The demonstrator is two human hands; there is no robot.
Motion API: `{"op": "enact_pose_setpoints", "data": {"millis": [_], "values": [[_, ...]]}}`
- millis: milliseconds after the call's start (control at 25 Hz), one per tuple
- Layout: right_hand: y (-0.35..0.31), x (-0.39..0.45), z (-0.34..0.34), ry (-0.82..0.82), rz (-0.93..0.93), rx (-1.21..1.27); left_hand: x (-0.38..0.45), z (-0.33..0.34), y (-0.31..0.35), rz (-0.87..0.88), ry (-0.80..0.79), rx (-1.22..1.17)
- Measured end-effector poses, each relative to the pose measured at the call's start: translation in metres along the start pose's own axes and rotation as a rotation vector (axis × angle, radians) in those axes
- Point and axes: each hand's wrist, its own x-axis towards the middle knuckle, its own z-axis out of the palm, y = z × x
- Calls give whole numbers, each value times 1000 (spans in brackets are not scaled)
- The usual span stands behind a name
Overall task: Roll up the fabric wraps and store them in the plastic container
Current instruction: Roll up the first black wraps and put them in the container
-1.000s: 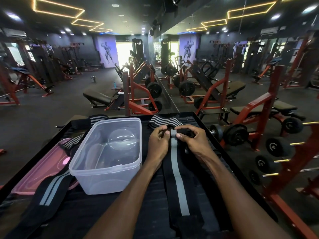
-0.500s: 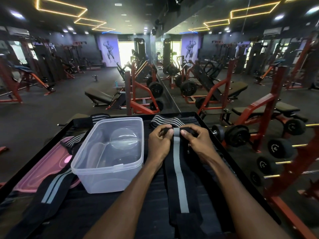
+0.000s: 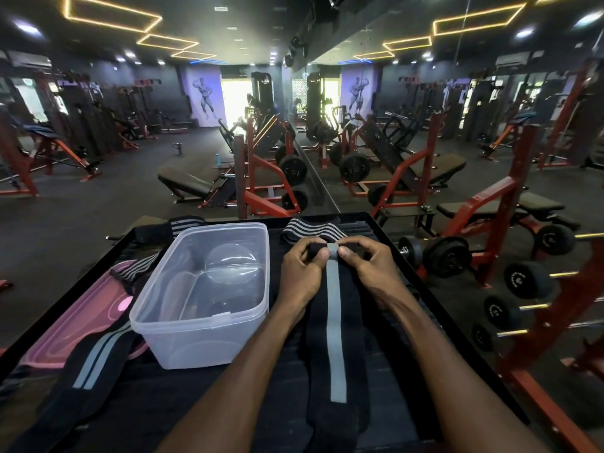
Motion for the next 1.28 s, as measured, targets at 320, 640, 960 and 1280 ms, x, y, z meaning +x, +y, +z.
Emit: {"op": "enact_pose_setpoints", "data": {"millis": [320,640,960,1280], "values": [[1,-3,-1,-86,53,-1,2,-5,0,-32,32,85],[9,5,-5,-66,-25,-58,1,0,4,-93,-30,-46],[7,2,-2,-105,99,-4,1,-5,3,17,-41,52],[7,1,-5,-90,-66,-61,1,-4,4,-172,-60,-14]]}}
